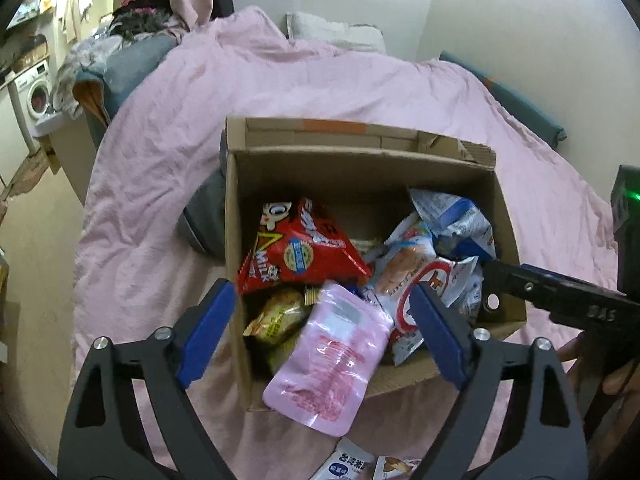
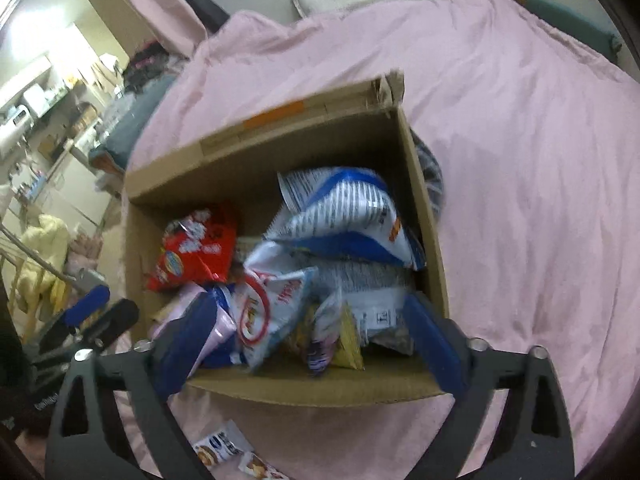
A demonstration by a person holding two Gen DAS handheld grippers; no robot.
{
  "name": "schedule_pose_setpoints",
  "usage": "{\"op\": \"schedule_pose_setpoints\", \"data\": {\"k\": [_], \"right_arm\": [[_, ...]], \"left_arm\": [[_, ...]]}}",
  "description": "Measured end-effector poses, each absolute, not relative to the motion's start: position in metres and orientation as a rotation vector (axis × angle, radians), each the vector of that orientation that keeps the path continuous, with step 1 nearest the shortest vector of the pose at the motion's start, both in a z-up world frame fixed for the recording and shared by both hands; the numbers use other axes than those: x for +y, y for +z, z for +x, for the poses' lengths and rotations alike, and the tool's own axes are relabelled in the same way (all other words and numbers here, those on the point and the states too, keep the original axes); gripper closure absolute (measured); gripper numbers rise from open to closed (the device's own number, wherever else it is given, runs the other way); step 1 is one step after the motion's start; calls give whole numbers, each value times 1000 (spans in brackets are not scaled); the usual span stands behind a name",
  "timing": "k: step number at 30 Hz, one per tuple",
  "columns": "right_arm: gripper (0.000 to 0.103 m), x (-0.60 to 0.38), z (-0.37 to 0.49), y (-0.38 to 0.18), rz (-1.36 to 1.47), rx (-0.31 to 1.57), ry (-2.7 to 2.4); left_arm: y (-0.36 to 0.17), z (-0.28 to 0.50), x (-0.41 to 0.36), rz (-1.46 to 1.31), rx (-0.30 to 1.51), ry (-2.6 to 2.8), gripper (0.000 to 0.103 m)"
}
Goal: Organize snacks
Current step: 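Open both tools to release the packet and bar into the box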
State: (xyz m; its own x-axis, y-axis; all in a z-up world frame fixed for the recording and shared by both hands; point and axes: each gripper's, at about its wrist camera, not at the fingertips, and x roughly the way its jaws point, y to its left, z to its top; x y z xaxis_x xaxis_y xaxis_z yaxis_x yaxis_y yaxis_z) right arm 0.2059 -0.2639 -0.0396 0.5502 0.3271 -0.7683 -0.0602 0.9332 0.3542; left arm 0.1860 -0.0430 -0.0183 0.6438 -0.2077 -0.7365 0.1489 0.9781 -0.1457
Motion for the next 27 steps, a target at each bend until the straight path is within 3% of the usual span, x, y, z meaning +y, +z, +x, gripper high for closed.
{"op": "schedule_pose_setpoints", "data": {"k": [27], "right_arm": [[6,-273,168,-25,376,948,243]], "left_arm": [[-12,162,-23,-77,851,-159,16]]}}
